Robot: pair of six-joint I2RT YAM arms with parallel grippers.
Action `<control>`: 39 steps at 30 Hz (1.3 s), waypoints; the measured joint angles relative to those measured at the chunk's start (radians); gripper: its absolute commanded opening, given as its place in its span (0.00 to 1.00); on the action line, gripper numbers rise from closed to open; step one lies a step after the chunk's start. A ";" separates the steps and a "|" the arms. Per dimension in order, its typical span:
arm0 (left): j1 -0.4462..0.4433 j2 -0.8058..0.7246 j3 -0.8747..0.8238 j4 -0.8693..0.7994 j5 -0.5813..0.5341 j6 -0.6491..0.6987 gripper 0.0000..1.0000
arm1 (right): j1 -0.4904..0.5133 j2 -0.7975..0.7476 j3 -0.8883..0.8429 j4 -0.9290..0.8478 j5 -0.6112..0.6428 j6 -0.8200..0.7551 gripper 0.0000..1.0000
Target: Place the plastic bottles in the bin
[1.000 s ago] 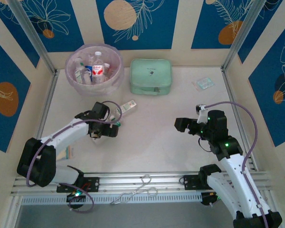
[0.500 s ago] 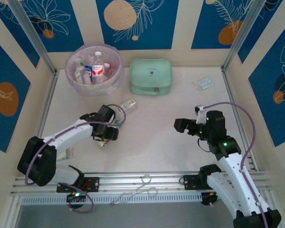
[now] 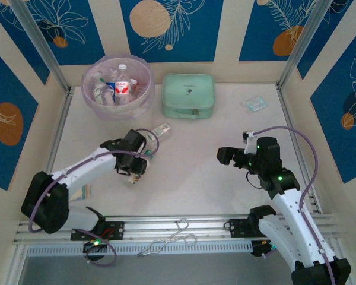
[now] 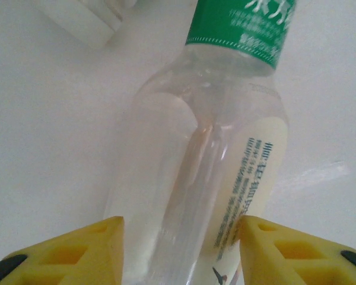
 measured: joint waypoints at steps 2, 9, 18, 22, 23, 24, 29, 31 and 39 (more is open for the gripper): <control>0.000 -0.024 0.021 -0.015 0.000 -0.004 0.53 | 0.000 0.007 0.000 0.009 0.000 0.000 0.99; 0.000 -0.044 0.063 -0.039 -0.011 -0.011 1.00 | 0.000 0.032 0.000 0.027 -0.004 0.000 0.99; -0.004 0.036 0.016 -0.024 -0.020 -0.003 0.99 | -0.001 0.011 0.000 0.023 -0.003 -0.011 0.99; -0.013 0.063 -0.035 -0.006 -0.028 0.004 0.96 | -0.002 0.006 0.000 0.023 -0.003 -0.011 0.99; -0.013 0.066 -0.041 -0.005 -0.029 0.004 0.93 | -0.002 0.006 0.000 0.023 -0.003 -0.011 0.99; -0.015 0.069 -0.048 -0.003 -0.032 0.003 0.89 | -0.002 0.006 0.000 0.023 -0.003 -0.011 0.99; -0.020 0.072 -0.053 0.007 -0.041 0.005 0.67 | -0.002 0.006 0.000 0.023 -0.003 -0.010 0.99; -0.024 0.072 -0.053 0.011 -0.038 0.010 0.60 | -0.002 0.007 0.000 0.024 -0.004 -0.010 0.99; -0.035 -0.018 -0.050 -0.010 0.010 0.020 0.43 | -0.002 0.008 -0.010 0.030 -0.004 -0.002 0.99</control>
